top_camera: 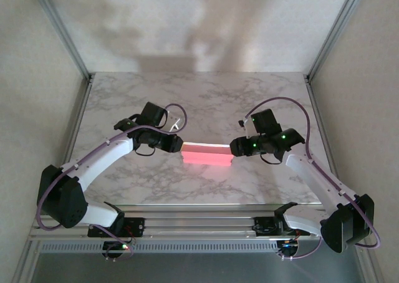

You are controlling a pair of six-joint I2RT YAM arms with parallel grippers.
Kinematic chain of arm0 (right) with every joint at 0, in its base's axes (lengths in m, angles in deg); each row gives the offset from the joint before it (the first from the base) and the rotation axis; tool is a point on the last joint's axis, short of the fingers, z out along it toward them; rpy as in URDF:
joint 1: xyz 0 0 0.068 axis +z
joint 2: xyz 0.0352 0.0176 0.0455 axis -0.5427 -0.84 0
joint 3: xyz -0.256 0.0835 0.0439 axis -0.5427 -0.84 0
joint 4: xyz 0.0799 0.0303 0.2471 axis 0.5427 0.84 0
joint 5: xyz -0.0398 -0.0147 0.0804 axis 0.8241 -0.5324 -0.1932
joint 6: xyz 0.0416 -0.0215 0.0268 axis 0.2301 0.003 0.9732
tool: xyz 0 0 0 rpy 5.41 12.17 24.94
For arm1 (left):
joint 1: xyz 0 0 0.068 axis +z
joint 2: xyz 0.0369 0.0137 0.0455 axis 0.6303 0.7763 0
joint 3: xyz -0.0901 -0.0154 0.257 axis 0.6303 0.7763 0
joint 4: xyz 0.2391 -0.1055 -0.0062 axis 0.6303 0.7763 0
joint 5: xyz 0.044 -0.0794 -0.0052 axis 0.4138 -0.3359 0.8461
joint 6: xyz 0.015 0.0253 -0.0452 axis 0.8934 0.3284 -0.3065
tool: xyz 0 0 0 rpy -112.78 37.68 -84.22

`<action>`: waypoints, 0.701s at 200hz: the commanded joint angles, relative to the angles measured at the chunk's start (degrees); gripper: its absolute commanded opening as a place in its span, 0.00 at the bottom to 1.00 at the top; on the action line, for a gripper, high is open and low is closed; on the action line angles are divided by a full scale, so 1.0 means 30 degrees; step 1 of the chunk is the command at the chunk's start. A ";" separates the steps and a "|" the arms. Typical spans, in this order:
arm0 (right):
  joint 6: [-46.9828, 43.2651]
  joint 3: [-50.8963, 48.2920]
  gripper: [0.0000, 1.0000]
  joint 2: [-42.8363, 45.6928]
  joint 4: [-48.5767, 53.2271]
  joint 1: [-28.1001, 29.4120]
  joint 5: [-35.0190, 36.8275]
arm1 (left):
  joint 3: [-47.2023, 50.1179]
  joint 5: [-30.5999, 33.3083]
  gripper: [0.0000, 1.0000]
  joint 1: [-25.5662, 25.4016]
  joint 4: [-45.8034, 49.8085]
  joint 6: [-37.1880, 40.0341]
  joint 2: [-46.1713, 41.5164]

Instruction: Fold the paper box

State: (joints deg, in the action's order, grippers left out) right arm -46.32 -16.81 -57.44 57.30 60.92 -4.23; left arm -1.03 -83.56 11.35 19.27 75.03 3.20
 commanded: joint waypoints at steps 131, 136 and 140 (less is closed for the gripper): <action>-0.0125 0.0695 0.42 -0.0513 0.0285 0.0437 0.1019 | -0.1635 0.0288 0.19 -0.0192 0.1005 0.0622 0.0929; -0.0112 0.0727 0.41 -0.0537 0.0292 0.0461 0.1040 | -0.1665 0.0315 0.19 -0.0192 0.0994 0.0600 0.0907; -0.0117 0.0751 0.41 -0.0528 0.0313 0.0441 0.1045 | -0.1687 0.0297 0.18 -0.0192 0.1040 0.0588 0.0885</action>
State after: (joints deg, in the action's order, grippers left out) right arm -46.34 -16.72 -58.86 57.37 61.68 -2.68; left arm -3.82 -83.52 11.35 20.60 76.05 6.19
